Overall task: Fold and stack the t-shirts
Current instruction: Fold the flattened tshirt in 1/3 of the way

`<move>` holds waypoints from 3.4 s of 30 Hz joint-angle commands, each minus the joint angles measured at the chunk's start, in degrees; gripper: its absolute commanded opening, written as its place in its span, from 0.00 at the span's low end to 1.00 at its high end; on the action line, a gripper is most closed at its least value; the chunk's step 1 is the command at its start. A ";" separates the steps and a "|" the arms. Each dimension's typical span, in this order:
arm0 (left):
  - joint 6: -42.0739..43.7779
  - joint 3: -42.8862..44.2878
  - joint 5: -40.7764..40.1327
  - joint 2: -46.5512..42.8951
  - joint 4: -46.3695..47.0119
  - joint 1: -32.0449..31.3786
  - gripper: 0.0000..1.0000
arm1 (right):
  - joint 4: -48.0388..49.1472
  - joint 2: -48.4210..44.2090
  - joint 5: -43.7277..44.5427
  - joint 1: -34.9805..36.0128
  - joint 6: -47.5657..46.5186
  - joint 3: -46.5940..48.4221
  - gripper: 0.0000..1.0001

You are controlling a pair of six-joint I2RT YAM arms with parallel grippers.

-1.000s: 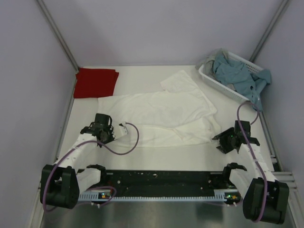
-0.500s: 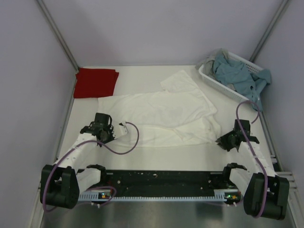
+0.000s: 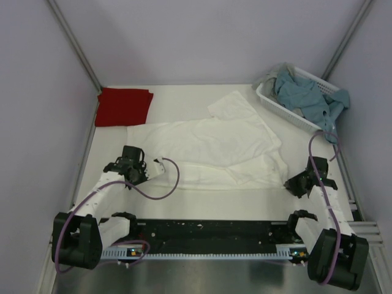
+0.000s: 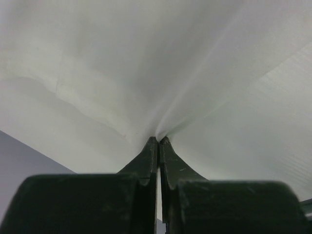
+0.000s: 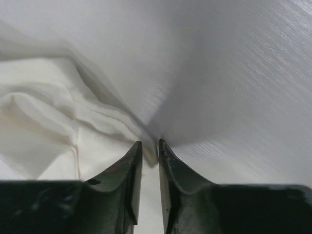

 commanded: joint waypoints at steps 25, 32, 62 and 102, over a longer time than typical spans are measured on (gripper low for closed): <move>-0.16 1.28 0.48 -0.94 -7.42 0.14 0.10 | 10.21 17.73 10.20 24.94 -22.60 19.61 0.00; -0.60 1.37 0.30 -0.67 -8.03 0.14 0.09 | 11.96 27.14 12.68 20.81 -24.27 20.32 0.00; -0.60 -0.21 6.01 -3.13 -8.30 -0.30 0.00 | -9.22 13.44 13.11 21.42 -3.18 13.02 0.60; 2.04 3.65 4.43 -17.82 -23.77 -0.30 0.00 | -30.39 -17.41 10.91 21.25 -0.63 17.41 0.00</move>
